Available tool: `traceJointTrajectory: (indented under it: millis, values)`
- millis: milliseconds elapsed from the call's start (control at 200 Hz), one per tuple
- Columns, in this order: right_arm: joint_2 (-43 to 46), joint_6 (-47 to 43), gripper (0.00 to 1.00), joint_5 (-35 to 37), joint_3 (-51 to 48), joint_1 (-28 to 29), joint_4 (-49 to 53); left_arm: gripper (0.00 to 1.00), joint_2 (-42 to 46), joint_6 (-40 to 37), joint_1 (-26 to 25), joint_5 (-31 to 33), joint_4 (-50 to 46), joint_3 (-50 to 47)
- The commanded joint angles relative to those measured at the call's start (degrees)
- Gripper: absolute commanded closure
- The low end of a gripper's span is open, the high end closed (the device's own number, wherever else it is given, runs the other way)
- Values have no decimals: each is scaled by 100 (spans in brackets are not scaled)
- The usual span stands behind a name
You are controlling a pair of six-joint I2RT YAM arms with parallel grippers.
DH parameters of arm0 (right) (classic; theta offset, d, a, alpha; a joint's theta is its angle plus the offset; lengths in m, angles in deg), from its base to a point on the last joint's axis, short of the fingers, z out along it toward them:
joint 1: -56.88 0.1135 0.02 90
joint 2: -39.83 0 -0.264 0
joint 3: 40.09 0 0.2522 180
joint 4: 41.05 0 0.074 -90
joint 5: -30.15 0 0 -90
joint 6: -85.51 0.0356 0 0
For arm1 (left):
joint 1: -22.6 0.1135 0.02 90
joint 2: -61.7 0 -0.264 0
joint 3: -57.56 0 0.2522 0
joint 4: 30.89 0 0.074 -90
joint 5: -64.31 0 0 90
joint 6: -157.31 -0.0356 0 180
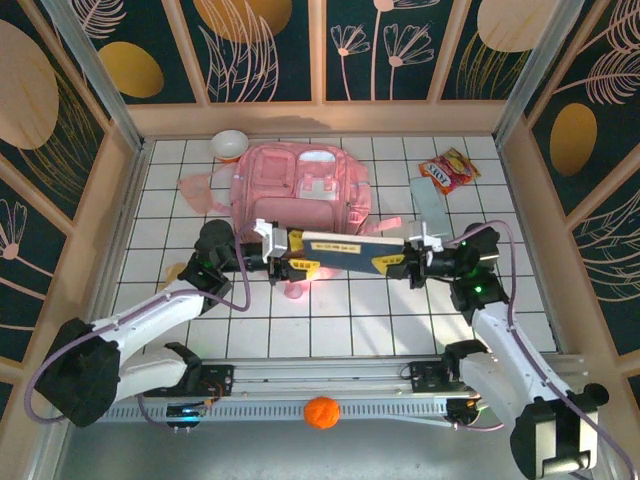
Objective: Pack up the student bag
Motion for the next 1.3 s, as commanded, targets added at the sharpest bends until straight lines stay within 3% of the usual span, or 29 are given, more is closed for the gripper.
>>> traceJointTrajectory:
  millis: [0,135,270,365,420,636,906,1086,1221,1296]
  values:
    - [370,480,100,182,-243,-350,-312,26,419,-1347,37,1011,-1437,529]
    - [1013,1504,100,1404,-648,-428,-621,21,279,-3440,112,2568,-3635,1280]
    - [1913,3097,100,3366,-1416,-431,-1160,22,-656,-4570,375,3496,-5046,2004]
    - [2504,3835,100,4883,-1500,-411,-203,19,-1308,-4970,433,3874,-5397,2300]
    - [2684,4074,100,5325,-1375,-389,411,19,-1640,-5132,542,3774,-5664,2623]
    - [2735,3379,100,5376,-855,-149,1723,22,-2766,-6116,719,4074,-7080,3892]
    - [2752,3311,100,5068,-960,-124,1533,25,-3538,-6548,728,4270,-7845,4423]
    - [2744,3288,100,5071,-1090,-129,1419,24,-3543,-6566,728,4221,-7748,4282]
    - [2744,3441,100,5062,-1150,-131,1338,22,-3635,-6259,728,5034,-6756,3792]
    - [2751,3472,100,5007,-1139,-132,1335,21,-3667,-6319,728,5069,-6550,3606]
